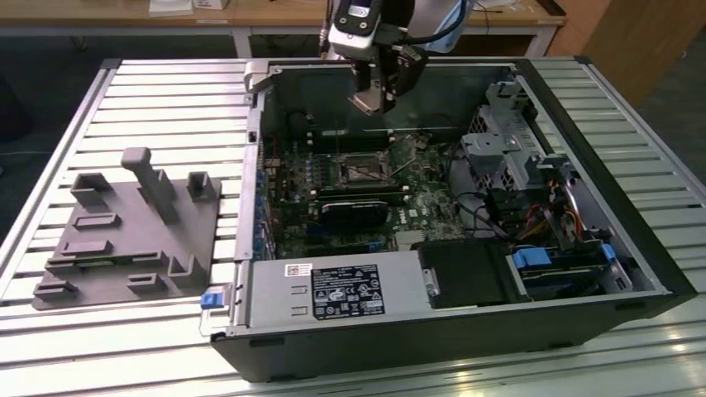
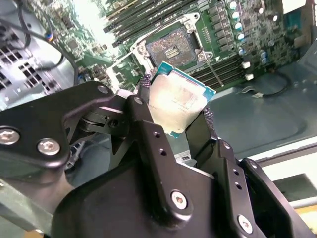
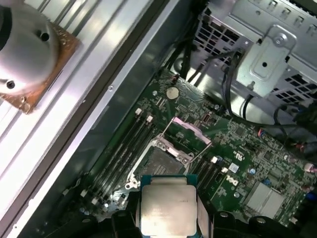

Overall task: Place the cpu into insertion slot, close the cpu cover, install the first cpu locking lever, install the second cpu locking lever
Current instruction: 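Place the cpu into insertion slot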

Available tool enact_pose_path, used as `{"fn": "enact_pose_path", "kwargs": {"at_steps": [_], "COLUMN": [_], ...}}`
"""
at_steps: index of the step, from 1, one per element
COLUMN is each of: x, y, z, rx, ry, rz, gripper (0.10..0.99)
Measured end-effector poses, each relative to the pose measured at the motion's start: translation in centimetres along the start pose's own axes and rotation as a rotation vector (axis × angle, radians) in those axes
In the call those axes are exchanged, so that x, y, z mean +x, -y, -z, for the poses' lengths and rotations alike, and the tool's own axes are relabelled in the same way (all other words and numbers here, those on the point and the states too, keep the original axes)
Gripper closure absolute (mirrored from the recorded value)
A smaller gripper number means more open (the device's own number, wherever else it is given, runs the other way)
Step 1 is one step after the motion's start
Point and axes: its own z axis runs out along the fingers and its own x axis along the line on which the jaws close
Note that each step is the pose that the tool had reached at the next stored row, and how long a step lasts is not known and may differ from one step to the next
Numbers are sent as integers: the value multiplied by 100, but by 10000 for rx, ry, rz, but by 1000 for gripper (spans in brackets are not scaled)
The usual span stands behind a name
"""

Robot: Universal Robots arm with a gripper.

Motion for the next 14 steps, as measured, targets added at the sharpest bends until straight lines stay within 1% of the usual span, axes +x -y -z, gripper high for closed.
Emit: {"fn": "enact_pose_path", "kwargs": {"at_steps": [14], "x": [-2], "y": [11], "z": [-139], "rx": [-34], "ry": [210], "rz": [-2536], "gripper": [545]}}
